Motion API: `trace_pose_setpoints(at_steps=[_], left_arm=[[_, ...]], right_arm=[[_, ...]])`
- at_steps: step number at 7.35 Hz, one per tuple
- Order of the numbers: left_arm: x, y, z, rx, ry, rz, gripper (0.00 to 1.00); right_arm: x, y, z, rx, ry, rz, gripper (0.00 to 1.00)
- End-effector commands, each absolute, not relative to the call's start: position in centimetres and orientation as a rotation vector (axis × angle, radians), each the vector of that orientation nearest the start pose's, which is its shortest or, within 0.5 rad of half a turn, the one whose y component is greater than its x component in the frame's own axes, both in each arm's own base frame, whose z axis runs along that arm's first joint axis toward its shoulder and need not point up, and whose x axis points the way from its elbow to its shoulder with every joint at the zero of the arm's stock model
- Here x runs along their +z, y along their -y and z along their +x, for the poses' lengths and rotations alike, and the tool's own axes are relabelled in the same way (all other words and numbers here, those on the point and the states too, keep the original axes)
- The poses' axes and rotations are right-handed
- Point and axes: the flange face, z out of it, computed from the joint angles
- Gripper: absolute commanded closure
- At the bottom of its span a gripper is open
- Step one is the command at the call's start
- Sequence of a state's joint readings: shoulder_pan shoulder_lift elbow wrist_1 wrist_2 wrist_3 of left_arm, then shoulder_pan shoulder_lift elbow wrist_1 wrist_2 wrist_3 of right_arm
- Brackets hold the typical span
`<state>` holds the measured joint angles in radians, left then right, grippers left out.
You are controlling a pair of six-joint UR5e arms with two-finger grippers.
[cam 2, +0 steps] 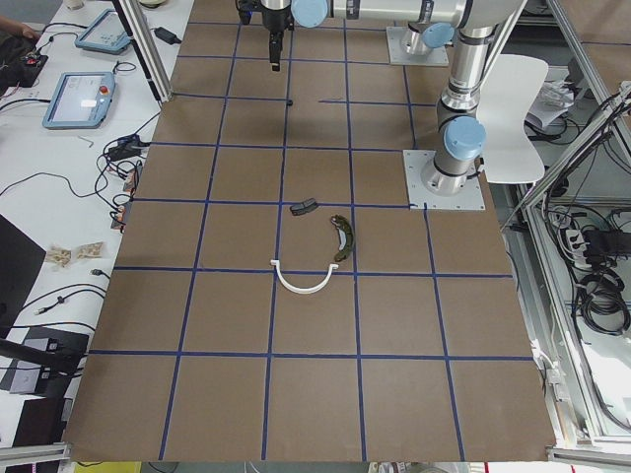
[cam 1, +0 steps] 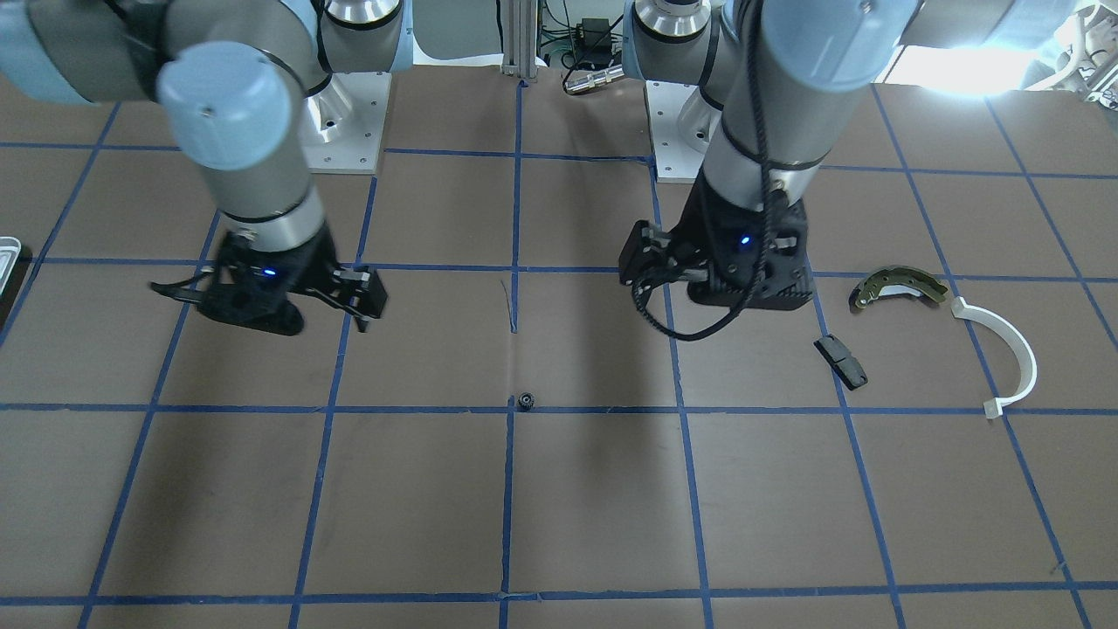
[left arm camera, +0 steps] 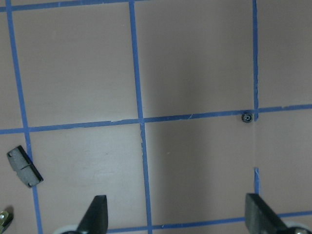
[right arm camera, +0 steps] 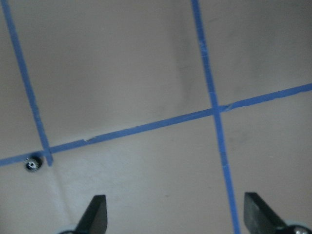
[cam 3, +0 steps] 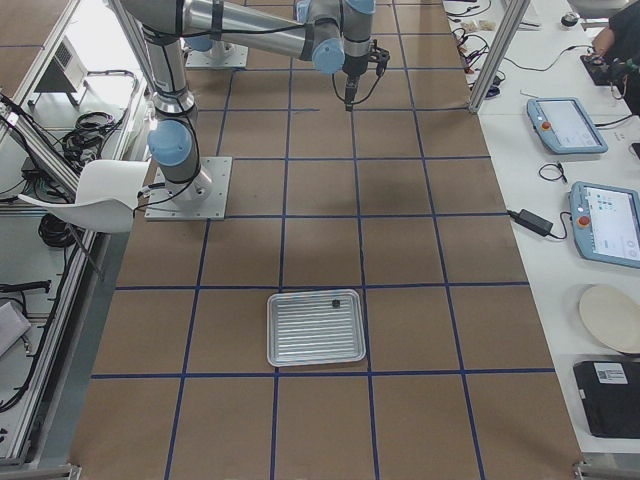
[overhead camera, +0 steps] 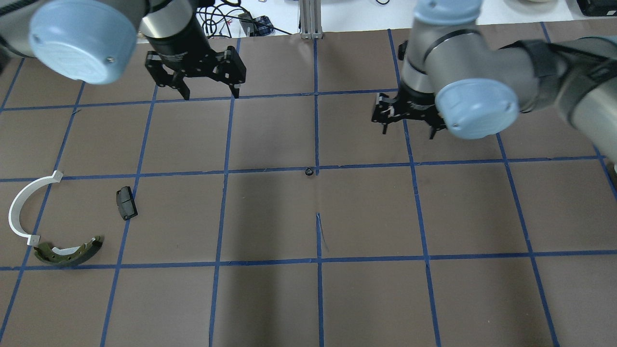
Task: Place bearing gear from tray to pile
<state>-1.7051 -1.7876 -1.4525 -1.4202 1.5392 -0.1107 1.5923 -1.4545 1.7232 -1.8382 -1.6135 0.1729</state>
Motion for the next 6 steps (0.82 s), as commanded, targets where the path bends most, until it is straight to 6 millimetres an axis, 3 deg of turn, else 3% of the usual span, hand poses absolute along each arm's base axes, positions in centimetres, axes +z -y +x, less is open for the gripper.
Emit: trace_pose_setpoints(at_steps=[1,3,4,5,6], left_arm=[[35.6,58.8,-28.4,-0.022,-3.179,0.027,0.0],[28.6,59.4,-33.4,0.012,-3.172,0.124,0.0],[25.0,59.5,-35.7,0.017,-3.173,0.066,0.0],[22.2,58.0,-37.2,0.08,-3.154,0.083,0.0],[20.4,57.1,-36.8,0.103,-3.145,0.066,0.0]], right_arm=[[41.7,51.1,-1.3,0.051,-3.261,-0.011,0.0],[41.6,49.6,-13.6,0.086,-3.242,-0.204,0.0],[40.1,48.0,-20.4,0.133,-3.2,-0.242,0.0],[37.3,46.7,-25.5,0.183,-3.137,-0.253,0.0],[34.9,47.0,-28.8,0.166,-3.113,-0.466,0.0]])
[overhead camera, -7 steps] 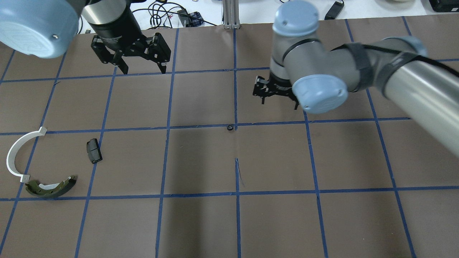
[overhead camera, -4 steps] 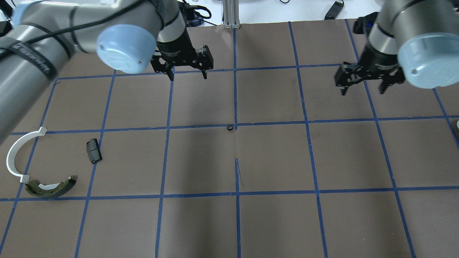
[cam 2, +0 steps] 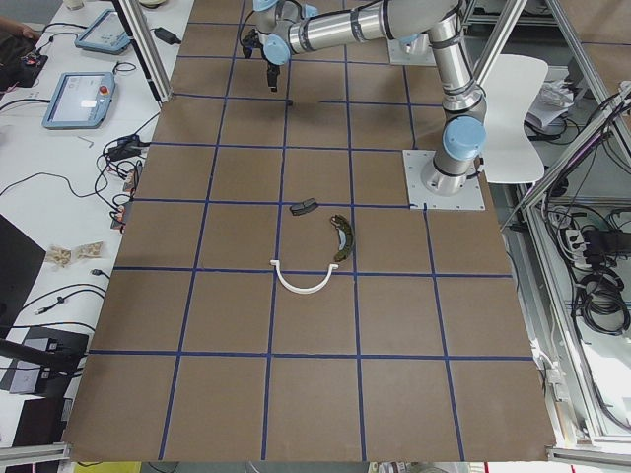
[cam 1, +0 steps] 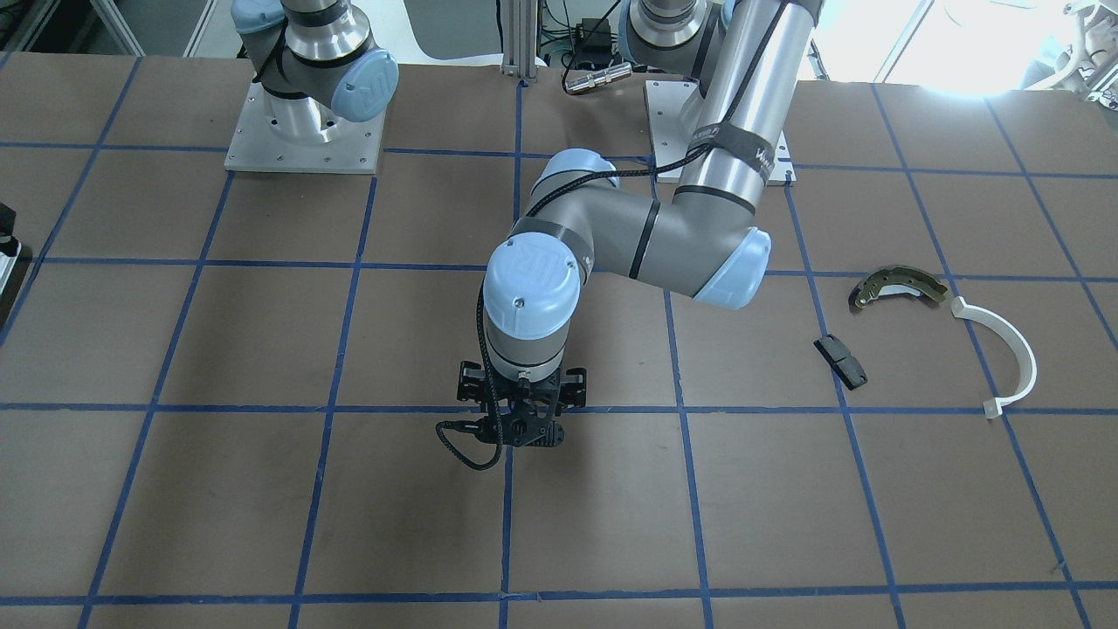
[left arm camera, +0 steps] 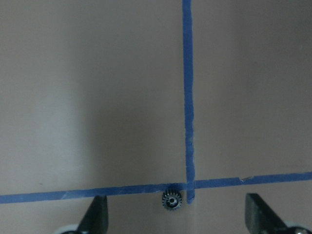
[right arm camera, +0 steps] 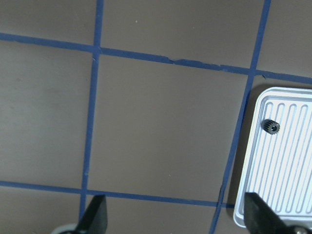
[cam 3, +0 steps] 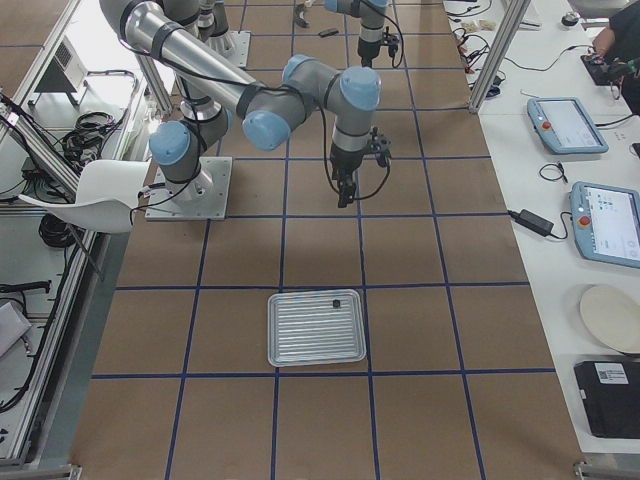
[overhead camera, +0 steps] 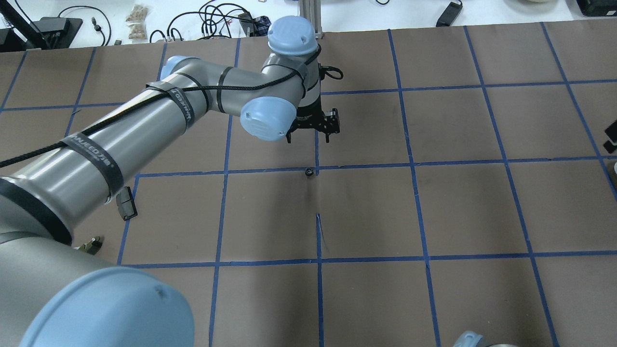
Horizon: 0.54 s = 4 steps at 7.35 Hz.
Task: Place bearing gear from tray to pile
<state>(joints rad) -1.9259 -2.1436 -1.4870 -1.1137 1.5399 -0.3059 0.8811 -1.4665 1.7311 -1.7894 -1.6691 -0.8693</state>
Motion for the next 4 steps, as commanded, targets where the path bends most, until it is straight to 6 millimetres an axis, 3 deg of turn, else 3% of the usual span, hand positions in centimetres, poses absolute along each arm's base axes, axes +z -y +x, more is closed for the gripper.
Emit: trace_pose_setpoints(at_steps=[1,3,4], left_arm=[[19.5,56.5,-36.5,0.081,-3.146,0.057,0.0],[18.5,56.1,-36.2,0.107,-3.134,0.038,0.01],[18.4,56.0,-36.2,0.112,-3.128,0.0,0.06]], right_arm=[[32.2,47.2,-32.6,0.136,-3.115,-0.629,0.0],[24.4,47.2,-40.2,0.094,-3.102,-0.887,0.02],[21.3,47.6,-41.1,0.047,-3.066,-0.895,0.04]])
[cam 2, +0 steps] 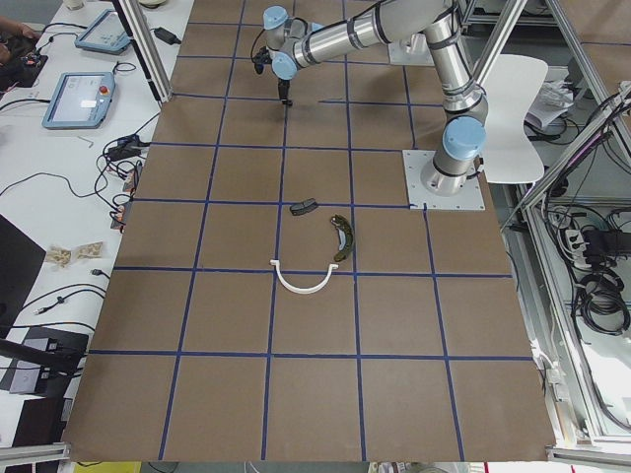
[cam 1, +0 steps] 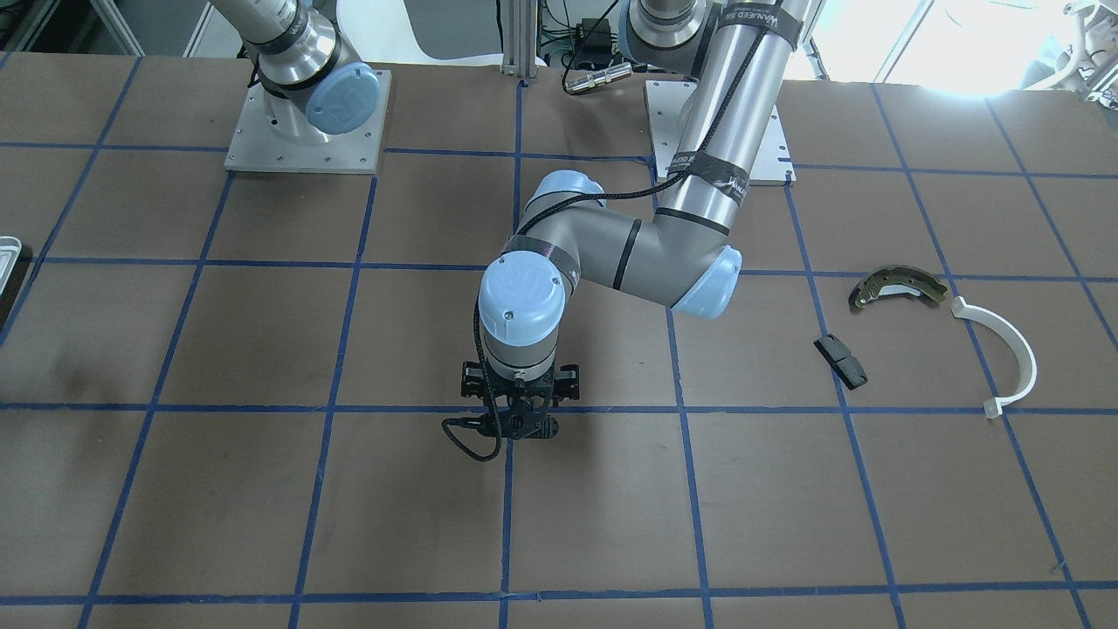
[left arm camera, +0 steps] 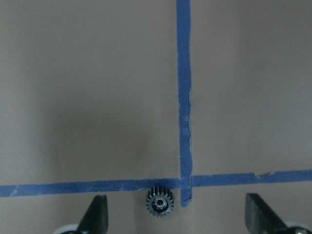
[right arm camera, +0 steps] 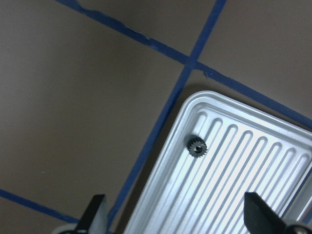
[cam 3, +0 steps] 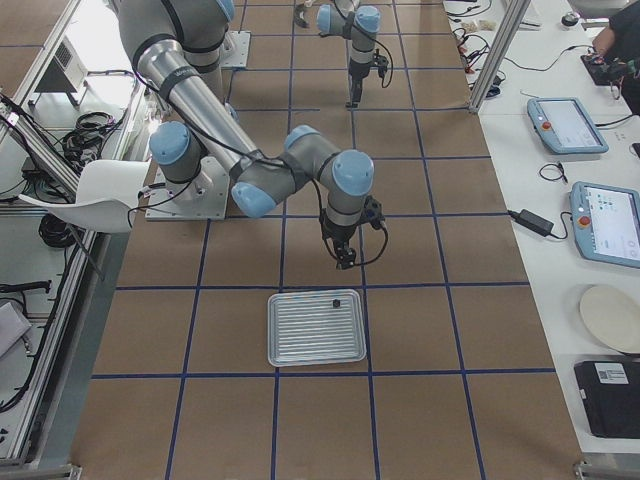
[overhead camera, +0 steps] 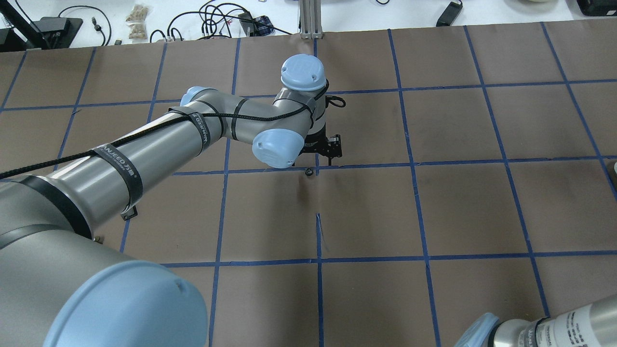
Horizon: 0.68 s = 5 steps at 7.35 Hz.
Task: Place bearing gear from tray to pile
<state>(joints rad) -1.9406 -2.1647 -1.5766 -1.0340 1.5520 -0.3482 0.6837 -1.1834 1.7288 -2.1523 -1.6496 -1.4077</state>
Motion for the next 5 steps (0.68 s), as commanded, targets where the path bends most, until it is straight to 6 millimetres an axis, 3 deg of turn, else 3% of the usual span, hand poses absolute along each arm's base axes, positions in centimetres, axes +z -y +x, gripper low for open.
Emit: trace_pose_setpoints(at_steps=[1,2,4,5], left_arm=[[18.4,55.8,-36.0,0.127,-3.12,-0.015,0.16],[17.9,55.7,-36.0,0.138,-3.117,-0.015,0.3],[17.5,55.7,-35.8,0.14,-3.115,-0.017,0.35],[17.4,55.6,-35.4,0.142,-3.076,-0.017,0.47]], right_arm=[[19.6,47.7,-41.2,0.021,-3.028,-0.918,0.07],[18.5,47.7,-41.3,0.024,-3.016,-0.937,0.11],[18.2,47.7,-41.3,0.023,-3.014,-0.932,0.19],[18.0,47.7,-41.3,0.027,-3.011,-0.934,0.26]])
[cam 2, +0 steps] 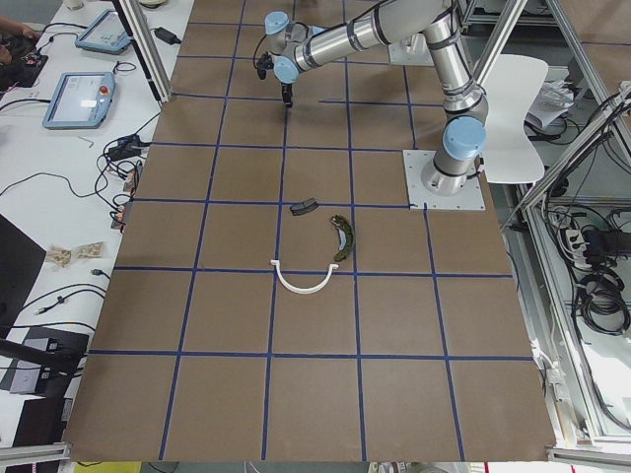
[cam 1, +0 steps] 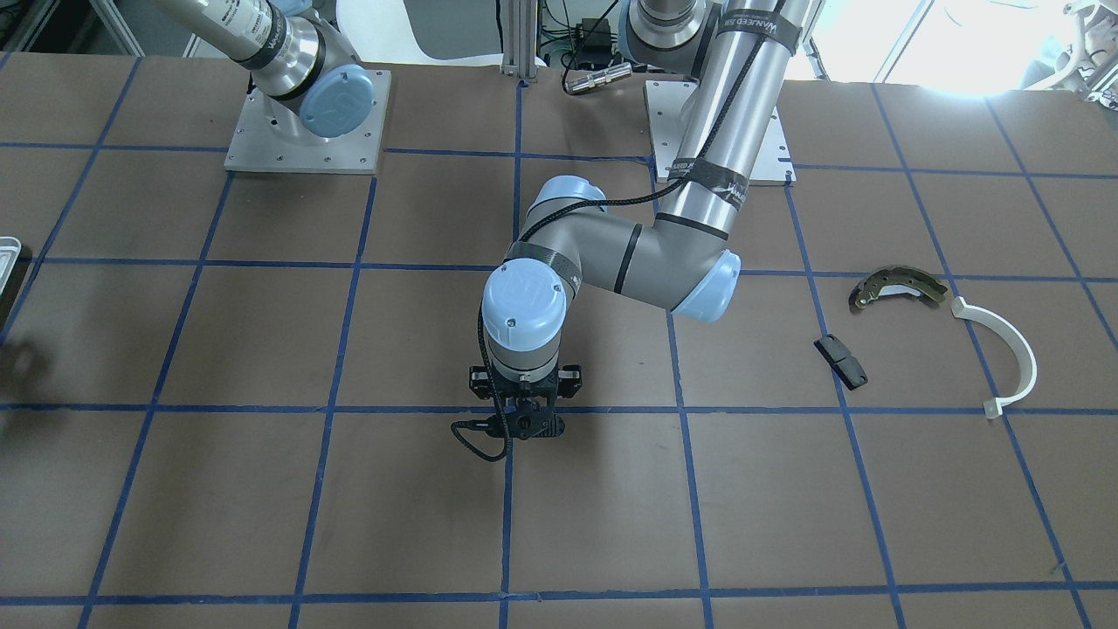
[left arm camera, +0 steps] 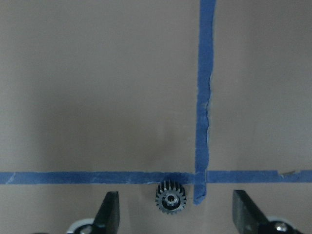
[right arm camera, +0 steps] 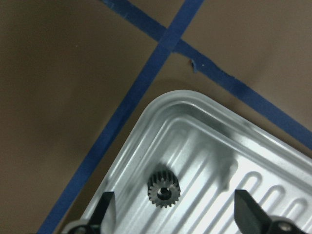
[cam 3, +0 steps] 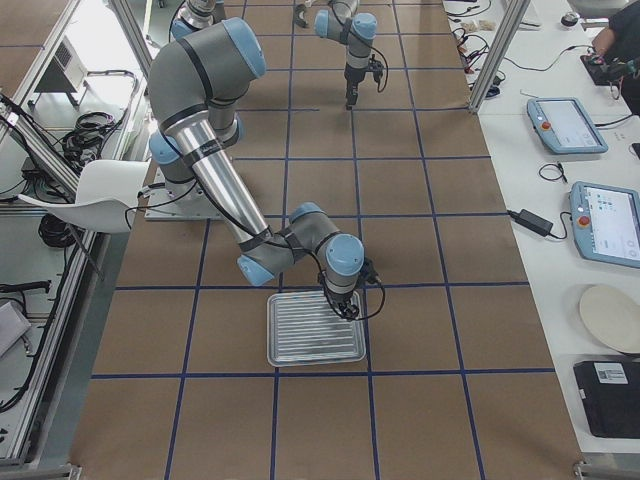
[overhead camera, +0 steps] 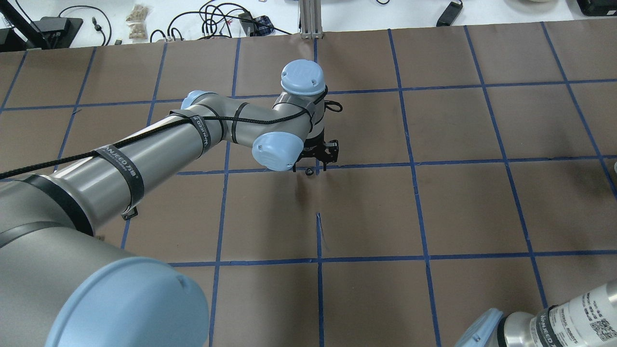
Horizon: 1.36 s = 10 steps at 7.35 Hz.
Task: Place bearing gear from tray to pile
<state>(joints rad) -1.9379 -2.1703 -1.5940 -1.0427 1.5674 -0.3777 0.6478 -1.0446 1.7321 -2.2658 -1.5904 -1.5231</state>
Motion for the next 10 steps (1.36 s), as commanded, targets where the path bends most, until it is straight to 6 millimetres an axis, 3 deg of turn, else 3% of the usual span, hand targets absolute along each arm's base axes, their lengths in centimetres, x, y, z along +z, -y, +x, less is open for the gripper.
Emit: trace_pose_setpoints(at_steps=[1,3,4,5,6,7,8,9,10], left_arm=[[16.6,55.4,-35.3,0.149,-3.077,-0.017,0.57],[17.3,55.7,-35.3,0.13,-3.08,-0.019,0.98],[17.9,55.2,-34.8,0.133,-3.069,-0.016,1.0],[19.9,56.3,-32.0,0.14,-3.049,-0.06,1.0],[22.4,57.4,-27.1,0.183,-3.047,-0.022,1.0],[24.2,57.3,-21.9,0.247,-3.043,0.043,1.0],[25.3,56.7,-15.5,0.259,-2.996,0.113,1.0],[26.1,55.4,-9.7,0.261,-2.977,0.084,1.0],[26.3,54.4,-4.1,0.28,-2.991,0.109,1.0]], right_arm=[[17.9,47.6,-41.2,0.031,-3.007,-0.937,0.35],[17.9,47.6,-41.2,0.031,-3.009,-0.933,0.62],[18.2,47.5,-41.3,0.048,-3.015,-0.932,0.72],[18.7,47.5,-41.3,0.054,-3.016,-0.927,0.84],[19.9,47.4,-41.2,0.045,-3.029,-0.921,0.84],[23.1,47.0,-40.2,0.038,-3.041,-0.889,0.84],[25.7,46.7,-38.9,0.029,-3.056,-0.777,0.84],[28.4,46.9,-35.9,0.048,-3.036,-0.695,0.84],[31.0,47.7,-31.3,0.095,-3.017,-0.629,0.84]])
